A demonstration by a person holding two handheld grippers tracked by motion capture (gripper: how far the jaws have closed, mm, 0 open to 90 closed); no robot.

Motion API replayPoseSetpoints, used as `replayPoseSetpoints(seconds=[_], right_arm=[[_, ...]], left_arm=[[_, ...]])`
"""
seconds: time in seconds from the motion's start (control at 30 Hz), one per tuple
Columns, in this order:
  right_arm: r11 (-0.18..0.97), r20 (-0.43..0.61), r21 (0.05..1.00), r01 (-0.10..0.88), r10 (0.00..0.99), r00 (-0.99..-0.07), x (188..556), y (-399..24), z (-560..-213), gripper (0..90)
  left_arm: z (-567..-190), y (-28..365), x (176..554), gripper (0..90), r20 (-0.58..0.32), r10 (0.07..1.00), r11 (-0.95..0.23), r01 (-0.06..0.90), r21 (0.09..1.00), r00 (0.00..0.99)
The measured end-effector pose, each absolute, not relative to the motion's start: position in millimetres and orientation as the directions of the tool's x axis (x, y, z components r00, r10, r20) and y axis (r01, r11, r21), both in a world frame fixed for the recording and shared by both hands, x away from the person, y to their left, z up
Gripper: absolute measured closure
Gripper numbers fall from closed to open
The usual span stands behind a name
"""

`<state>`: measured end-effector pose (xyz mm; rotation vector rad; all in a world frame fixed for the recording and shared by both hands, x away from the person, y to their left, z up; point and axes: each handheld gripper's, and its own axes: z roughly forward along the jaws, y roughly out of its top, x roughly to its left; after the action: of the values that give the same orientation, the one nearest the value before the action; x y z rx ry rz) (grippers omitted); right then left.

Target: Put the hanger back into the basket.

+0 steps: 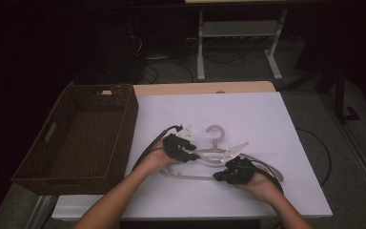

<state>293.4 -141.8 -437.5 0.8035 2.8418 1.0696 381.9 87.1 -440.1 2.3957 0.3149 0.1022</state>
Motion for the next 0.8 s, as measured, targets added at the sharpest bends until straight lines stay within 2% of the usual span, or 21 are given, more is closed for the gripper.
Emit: replayPoseSetpoints(seconds=[0.27, 0.43, 0.8], right_arm=[[0.636, 0.174, 0.619, 0.462, 0.463, -0.869, 293.4, -142.1, -437.4, 89.6], [0.648, 0.155, 0.62, 0.443, 0.452, -0.878, 294.6, -143.1, -437.9, 89.6], [0.615, 0.186, 0.651, 0.445, 0.439, -0.879, 291.2, -144.5, -429.5, 87.1]], left_arm=[[-440.4, 86.2, 382.4, 78.7, -0.008, 0.24, -0.722, 0.184, 0.667, 0.971], [-437.8, 87.7, 383.0, 80.0, -0.009, 0.227, -0.721, 0.175, 0.671, 0.974], [-434.9, 91.0, 384.3, 82.3, -0.031, 0.209, -0.705, 0.173, 0.687, 0.977]])
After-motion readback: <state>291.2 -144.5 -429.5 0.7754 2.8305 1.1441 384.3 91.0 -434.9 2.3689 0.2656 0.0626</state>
